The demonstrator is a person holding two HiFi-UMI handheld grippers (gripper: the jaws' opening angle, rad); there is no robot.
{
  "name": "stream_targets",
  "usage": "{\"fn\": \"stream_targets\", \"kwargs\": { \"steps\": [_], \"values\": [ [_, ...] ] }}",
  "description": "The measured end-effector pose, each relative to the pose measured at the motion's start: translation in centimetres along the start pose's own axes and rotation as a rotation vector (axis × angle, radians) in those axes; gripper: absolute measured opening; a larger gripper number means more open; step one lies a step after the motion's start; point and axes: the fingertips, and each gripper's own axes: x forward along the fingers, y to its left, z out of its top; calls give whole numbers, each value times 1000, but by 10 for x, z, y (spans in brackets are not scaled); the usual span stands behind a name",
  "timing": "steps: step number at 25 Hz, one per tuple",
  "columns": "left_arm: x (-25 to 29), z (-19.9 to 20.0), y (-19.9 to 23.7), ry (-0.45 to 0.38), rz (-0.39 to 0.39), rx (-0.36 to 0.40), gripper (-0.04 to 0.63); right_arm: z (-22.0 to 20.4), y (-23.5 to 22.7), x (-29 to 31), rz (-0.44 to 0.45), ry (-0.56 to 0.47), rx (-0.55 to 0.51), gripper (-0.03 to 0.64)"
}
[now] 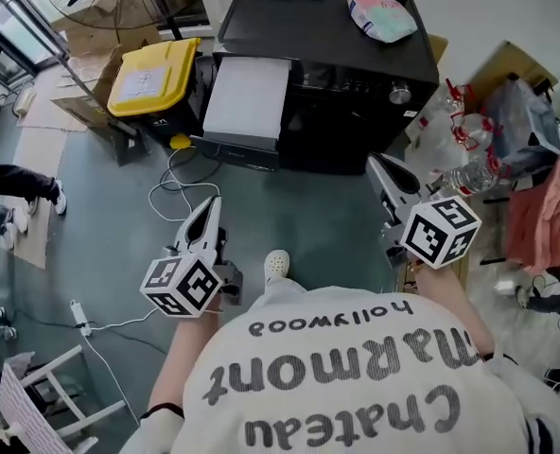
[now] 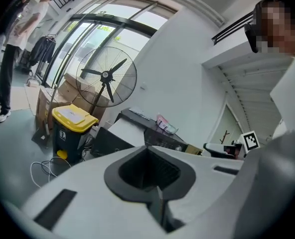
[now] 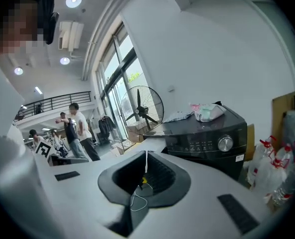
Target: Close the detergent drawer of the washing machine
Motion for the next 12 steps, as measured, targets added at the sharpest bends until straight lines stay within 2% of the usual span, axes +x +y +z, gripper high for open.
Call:
{"fn": "stream_targets", "kwargs": {
  "steps": [3, 8, 12],
  "values": [
    [21, -10, 34, 52, 35, -12, 8, -3, -12, 7, -61, 16, 7, 34],
    [54, -39, 81, 134, 69, -81, 8, -10, -30, 7, -157, 41, 7, 34],
    [81, -62, 110, 208, 81, -175, 9, -20, -43, 2, -245, 70, 35, 34]
  ]
}}
